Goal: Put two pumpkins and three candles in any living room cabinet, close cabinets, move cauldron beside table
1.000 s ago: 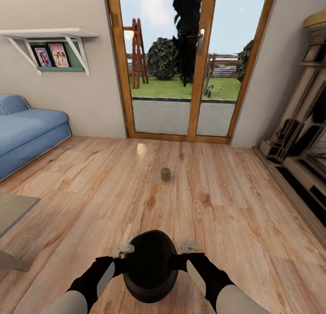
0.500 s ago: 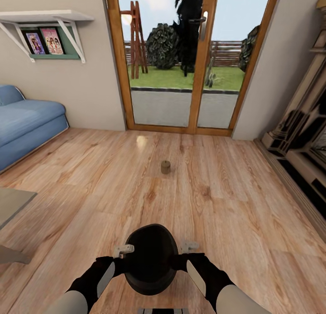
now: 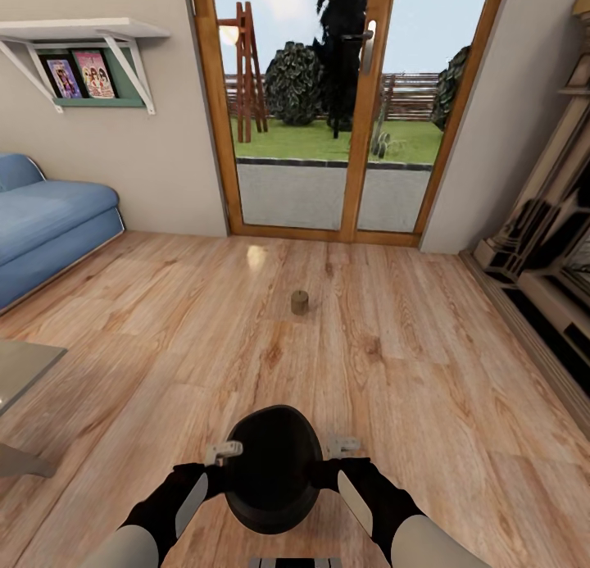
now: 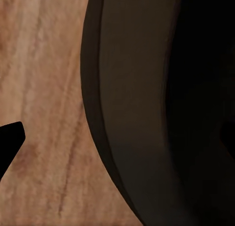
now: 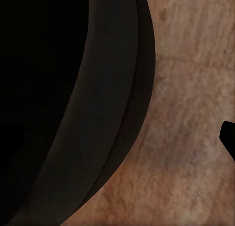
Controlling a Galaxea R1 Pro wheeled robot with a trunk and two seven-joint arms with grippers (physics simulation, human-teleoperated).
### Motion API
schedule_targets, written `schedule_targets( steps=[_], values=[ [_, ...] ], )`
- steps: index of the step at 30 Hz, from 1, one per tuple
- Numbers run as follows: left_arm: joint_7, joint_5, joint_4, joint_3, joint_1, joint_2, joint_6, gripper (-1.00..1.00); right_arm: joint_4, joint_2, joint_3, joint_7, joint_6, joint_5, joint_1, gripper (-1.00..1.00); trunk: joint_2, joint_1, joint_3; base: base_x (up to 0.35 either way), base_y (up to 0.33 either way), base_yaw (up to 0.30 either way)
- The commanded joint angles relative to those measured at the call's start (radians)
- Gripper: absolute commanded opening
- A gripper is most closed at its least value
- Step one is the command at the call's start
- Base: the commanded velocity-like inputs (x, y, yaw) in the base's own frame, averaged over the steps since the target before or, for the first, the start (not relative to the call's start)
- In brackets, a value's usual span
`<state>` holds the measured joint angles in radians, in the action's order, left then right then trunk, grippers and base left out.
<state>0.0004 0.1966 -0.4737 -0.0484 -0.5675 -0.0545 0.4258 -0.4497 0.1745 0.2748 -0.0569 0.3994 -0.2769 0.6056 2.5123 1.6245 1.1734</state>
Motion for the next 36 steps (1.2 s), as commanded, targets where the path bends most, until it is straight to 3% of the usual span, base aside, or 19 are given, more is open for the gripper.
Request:
schedule_targets(
  steps=[1, 12, 13, 35, 36],
  values=[
    [0.002, 0.009, -0.003, -0.004, 0.0, 0.001, 0.005, 1.0, -0.001, 0.0, 0.003, -0.006, 0.004, -0.007, 0.0, 1.0, 0.0, 0.0, 0.001, 0.0, 0.0, 0.0],
    [0.0, 0.01, -0.007, -0.005, 0.001, 0.001, -0.057, 1.0, 0.035, 0.0, 0.004, -0.006, 0.004, -0.006, 0.0, 1.0, 0.0, 0.0, 0.001, 0.0, 0.0, 0.0],
    [0.0, 0.01, -0.007, -0.005, 0.001, 0.001, -0.058, 1.0, 0.037, 0.0, 0.004, -0.006, 0.004, -0.005, 0.0, -1.0, 0.0, 0.0, 0.001, 0.0, 0.0, 0.0],
    [0.0, 0.009, -0.008, -0.005, 0.001, 0.001, -0.061, 1.0, 0.043, 0.0, 0.003, -0.006, 0.002, -0.006, 0.0, -1.0, 0.0, 0.0, 0.001, 0.0, 0.0, 0.0],
    [0.0, 0.009, -0.008, -0.005, 0.001, 0.001, -0.061, -1.0, 0.043, 0.0, 0.003, -0.006, 0.002, -0.006, 0.0, -1.0, 0.0, 0.0, 0.001, 0.0, 0.0, 0.0]
  ],
)
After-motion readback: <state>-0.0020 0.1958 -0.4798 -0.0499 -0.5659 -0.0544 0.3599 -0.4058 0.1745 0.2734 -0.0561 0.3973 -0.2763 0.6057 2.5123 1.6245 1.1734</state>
